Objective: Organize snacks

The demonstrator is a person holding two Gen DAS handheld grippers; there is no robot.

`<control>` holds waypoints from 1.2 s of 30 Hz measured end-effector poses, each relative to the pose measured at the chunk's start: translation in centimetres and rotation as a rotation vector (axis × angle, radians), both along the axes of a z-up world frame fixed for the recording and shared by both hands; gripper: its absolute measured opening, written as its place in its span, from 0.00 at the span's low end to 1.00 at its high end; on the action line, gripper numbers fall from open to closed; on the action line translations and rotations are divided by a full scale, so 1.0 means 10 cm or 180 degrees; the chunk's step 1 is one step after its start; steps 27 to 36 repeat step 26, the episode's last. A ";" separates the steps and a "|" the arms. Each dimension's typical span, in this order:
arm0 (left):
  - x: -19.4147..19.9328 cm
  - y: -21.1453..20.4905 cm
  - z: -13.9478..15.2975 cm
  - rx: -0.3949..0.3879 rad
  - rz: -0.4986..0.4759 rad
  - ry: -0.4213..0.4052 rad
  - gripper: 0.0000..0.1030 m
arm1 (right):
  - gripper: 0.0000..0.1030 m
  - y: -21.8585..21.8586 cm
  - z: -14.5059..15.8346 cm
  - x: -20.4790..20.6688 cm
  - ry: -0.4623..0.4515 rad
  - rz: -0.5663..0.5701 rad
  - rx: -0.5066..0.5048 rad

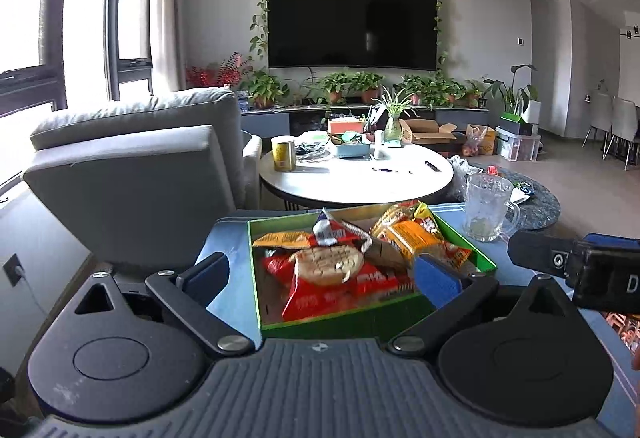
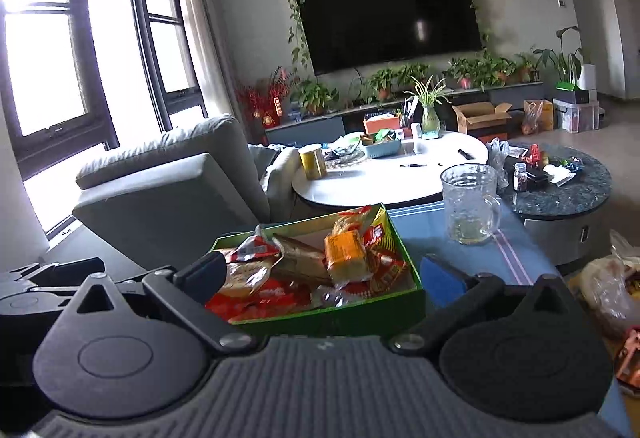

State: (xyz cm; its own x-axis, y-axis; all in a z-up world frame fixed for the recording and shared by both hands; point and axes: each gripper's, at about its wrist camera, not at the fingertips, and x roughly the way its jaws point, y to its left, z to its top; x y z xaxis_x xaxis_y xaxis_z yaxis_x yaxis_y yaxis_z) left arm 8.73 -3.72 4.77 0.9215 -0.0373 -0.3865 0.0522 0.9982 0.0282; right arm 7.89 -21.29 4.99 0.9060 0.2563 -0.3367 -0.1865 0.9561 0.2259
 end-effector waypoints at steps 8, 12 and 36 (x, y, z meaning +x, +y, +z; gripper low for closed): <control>-0.42 -0.05 -0.01 0.0187 0.0058 -0.0128 0.97 | 0.78 0.04 0.02 -0.32 -0.0067 0.0005 -0.0006; -0.52 -0.03 0.00 0.0168 0.0031 -0.0054 0.97 | 0.78 0.07 -0.01 -0.41 -0.0075 0.0007 0.0019; -0.74 -0.04 0.05 0.0071 0.0062 -0.0145 0.96 | 0.78 0.04 0.05 -0.64 -0.0186 0.0028 0.0015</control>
